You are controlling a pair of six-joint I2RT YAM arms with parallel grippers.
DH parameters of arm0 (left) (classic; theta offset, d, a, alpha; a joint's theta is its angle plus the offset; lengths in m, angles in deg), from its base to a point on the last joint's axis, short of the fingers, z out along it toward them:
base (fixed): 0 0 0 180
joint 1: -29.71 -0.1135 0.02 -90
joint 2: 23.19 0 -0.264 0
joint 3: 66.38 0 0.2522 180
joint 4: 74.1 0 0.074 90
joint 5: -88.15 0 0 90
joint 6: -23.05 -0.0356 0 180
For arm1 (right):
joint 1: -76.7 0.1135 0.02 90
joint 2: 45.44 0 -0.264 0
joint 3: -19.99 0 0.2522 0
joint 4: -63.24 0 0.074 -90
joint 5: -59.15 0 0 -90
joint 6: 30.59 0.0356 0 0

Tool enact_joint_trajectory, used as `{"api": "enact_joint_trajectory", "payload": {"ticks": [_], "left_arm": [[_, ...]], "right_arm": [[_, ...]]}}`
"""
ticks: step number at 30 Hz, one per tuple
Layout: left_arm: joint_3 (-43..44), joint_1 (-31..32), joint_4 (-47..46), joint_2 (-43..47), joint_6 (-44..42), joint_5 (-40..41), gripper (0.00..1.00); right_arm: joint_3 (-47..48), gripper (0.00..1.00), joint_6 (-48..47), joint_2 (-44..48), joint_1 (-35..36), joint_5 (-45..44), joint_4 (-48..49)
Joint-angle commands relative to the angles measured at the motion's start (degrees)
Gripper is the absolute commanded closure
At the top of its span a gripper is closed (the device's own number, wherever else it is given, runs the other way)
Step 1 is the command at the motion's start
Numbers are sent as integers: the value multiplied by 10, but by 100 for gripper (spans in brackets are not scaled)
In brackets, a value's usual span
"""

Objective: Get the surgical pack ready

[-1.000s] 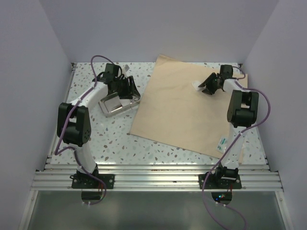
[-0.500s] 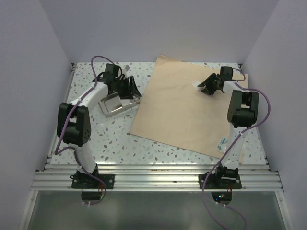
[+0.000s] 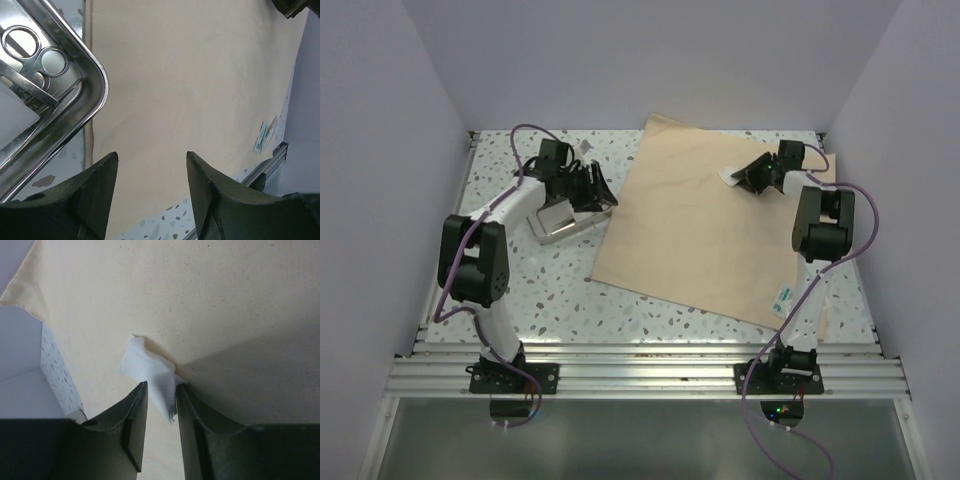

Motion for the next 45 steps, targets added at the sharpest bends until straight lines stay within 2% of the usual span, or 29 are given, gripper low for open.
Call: {"api": "enact_joint_trajectory", "payload": {"ticks": [1, 2, 5, 9, 12, 19, 25, 27, 35, 45], "left_arm": [[-7, -3, -31, 31, 14, -18, 39], [-8, -3, -34, 32, 16, -21, 39], [-8, -3, -43, 33, 25, -31, 39], [-26, -3, -78, 37, 69, -56, 38], [-58, -3, -129, 46, 107, -79, 38], [-113, 0, -264, 66, 227, -121, 36], [-167, 25, -414, 88, 347, -110, 34], [-175, 40, -442, 92, 374, -97, 33], [-198, 78, -504, 97, 464, -50, 32], [-222, 89, -499, 116, 481, -13, 32]], "right_arm": [[23, 71, 6, -32, 1, -11, -2], [23, 81, 5, -30, 0, -9, -1], [29, 100, 7, -24, 1, -1, -4], [15, 100, 26, 2, 1, 14, 0], [-30, 100, 64, 47, 4, 32, 48], [-197, 100, 162, 187, 21, 68, 160], [-272, 100, 224, 277, 63, 91, 205], [-289, 100, 246, 295, 108, 88, 226], [-291, 100, 276, 334, 212, 76, 241], [-306, 100, 279, 358, 252, 82, 237]]}}
